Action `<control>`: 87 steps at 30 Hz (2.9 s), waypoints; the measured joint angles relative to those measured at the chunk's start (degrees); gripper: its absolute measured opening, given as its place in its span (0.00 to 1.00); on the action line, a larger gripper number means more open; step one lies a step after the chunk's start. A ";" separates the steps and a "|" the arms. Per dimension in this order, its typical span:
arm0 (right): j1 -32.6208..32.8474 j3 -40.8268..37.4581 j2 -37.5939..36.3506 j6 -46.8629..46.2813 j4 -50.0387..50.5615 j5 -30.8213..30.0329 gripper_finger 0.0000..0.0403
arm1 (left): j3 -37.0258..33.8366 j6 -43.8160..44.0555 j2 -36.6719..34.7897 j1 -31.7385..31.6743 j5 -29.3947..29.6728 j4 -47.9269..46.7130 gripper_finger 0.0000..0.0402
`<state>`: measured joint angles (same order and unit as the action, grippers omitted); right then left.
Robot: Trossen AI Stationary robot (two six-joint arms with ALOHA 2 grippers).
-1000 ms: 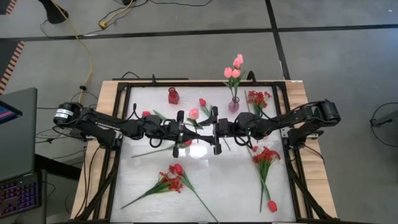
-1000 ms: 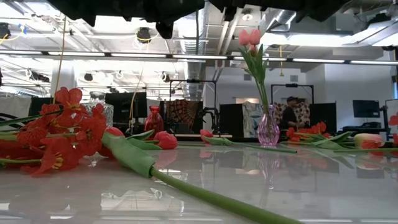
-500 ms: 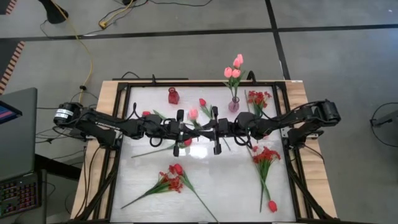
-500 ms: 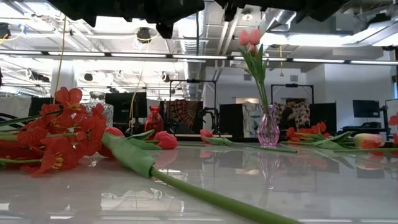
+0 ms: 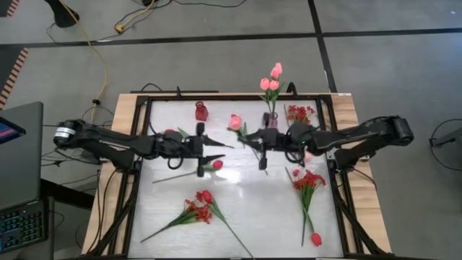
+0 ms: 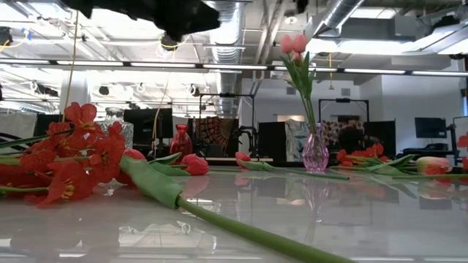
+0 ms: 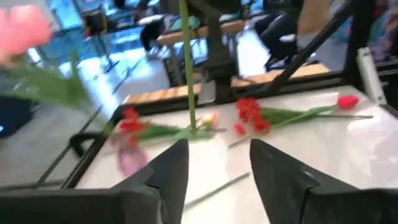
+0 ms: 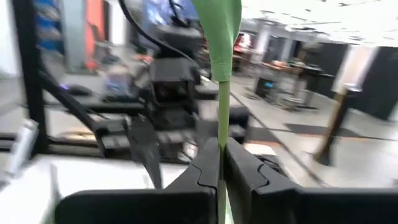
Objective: Sort flowers into vase by color
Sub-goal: Put the pink tulip into the purple vase
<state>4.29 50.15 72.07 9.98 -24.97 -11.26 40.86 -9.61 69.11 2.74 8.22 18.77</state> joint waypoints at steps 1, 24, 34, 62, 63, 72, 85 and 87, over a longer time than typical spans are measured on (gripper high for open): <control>-0.18 0.00 -1.66 1.32 2.17 -1.42 0.09 | 0.00 0.32 -1.64 -0.11 0.66 -1.97 0.42; -26.19 -24.39 -22.35 -7.16 -9.01 -6.73 0.09 | -0.02 7.22 -15.51 -0.87 4.14 -19.28 0.44; -29.89 -29.46 -22.14 -10.58 -14.69 -6.81 0.09 | -0.03 7.24 -15.51 -0.87 4.49 -19.30 0.44; -32.65 -32.41 -12.08 -14.68 -26.63 -6.78 0.09 | -0.04 7.81 -15.51 -0.85 4.47 -19.39 0.44; -32.40 -32.41 -11.92 -14.67 -26.88 -6.78 0.09 | -0.04 7.74 -15.51 -0.85 4.45 -19.39 0.44; -32.19 -32.40 -11.74 -14.53 -26.21 -6.80 0.09 | -0.04 7.77 -15.51 -0.85 4.45 -19.41 0.44; -32.32 -32.35 -5.04 -16.25 -26.28 -9.58 0.09 | -0.04 8.60 -15.51 -0.85 4.30 -20.53 0.44; -32.32 -32.35 -3.59 -16.20 -28.02 -9.66 0.09 | -0.04 8.80 -15.51 -0.85 4.09 -21.30 0.44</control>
<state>-28.03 17.80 68.49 -6.22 -52.99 -20.93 40.82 -0.81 53.60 1.89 12.31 -2.53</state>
